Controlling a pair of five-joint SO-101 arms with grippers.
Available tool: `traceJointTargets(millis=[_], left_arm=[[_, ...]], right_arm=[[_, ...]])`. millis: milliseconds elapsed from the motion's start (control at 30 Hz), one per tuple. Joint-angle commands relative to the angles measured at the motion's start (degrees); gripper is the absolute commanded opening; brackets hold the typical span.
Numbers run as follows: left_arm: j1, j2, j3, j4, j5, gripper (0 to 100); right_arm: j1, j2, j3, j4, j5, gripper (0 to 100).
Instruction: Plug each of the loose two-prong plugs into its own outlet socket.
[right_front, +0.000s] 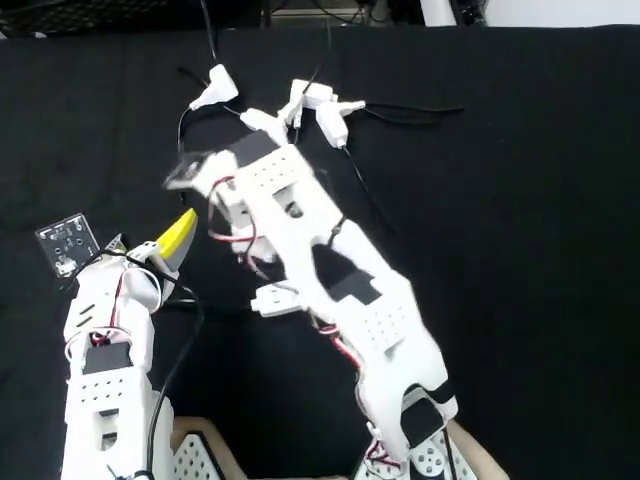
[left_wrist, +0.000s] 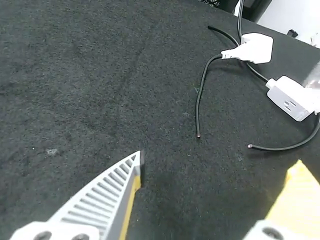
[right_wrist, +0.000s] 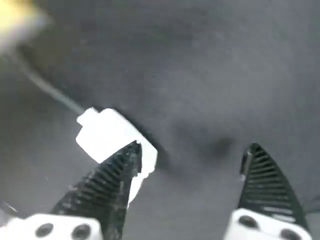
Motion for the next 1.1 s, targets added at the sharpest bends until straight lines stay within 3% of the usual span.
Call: traceJointTargets(millis=[0,367,500,800,967,1067], left_arm=[[0.0,-0.8,-2.2,0.3,0.3,43],[-8.7,-0.9,-2.1,-1.7,0.9,43],[-12.4,-0.9,-2.4,-1.8,4.8,43],[-24.2,-0.9,-2.0,-1.3,5.3,43],[-30.5,-0.9,-3.7,6.0,4.4,43],[-34.7,-0.9,-4.3,9.8,-0.6,43]], right_arm=[[-4.7,-0.7,-0.1,1.0,9.5,31.5],[-7.0,-1.3,10.4,1.1,15.3,31.5],[-8.6,-5.1,17.3,0.8,18.0,31.5],[-11.2,-8.0,25.9,-6.6,16.5,31.5],[-10.9,-7.6,23.9,-7.5,14.2,31.5],[-10.9,-7.0,24.0,-7.6,14.2,31.4]])
